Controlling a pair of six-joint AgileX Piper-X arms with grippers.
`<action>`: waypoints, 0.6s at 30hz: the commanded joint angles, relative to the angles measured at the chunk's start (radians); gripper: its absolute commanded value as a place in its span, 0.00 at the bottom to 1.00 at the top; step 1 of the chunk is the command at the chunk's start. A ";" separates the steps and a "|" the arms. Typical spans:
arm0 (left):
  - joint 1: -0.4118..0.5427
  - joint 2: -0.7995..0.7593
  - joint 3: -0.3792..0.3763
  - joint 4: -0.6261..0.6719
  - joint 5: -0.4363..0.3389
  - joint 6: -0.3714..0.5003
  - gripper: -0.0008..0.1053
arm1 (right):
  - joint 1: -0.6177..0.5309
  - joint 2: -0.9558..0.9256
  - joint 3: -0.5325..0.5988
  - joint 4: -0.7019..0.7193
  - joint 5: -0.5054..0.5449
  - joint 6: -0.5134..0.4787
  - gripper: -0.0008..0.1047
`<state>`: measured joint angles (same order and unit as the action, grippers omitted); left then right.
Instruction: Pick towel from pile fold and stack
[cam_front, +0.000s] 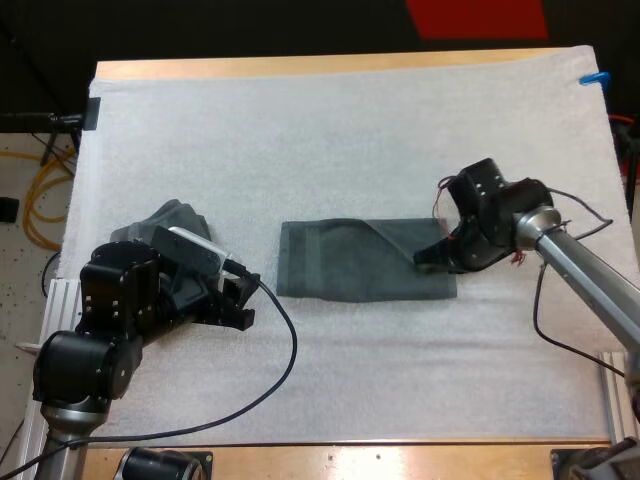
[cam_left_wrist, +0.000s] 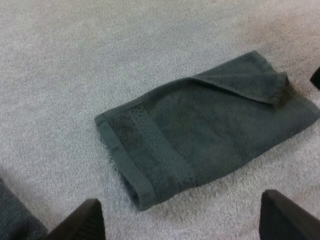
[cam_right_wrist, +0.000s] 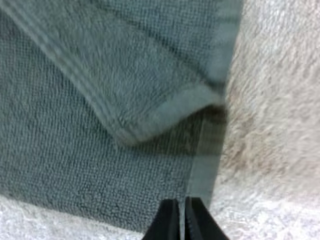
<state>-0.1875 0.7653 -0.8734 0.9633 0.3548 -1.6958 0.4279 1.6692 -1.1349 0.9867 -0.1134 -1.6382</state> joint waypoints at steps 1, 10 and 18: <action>-0.003 0.001 -0.003 -0.004 0.000 -0.007 0.60 | -0.004 0.028 0.001 -0.003 -0.012 -0.013 0.01; -0.003 0.001 -0.003 -0.004 0.000 -0.007 0.60 | -0.004 0.147 0.001 -0.164 -0.011 -0.001 0.01; -0.003 0.001 -0.003 -0.004 0.000 -0.013 0.60 | -0.004 0.063 -0.002 -0.390 0.106 0.151 0.01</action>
<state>-0.1875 0.7653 -0.8734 0.9633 0.3548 -1.6982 0.4279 1.7622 -1.1302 0.6262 -0.0307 -1.4987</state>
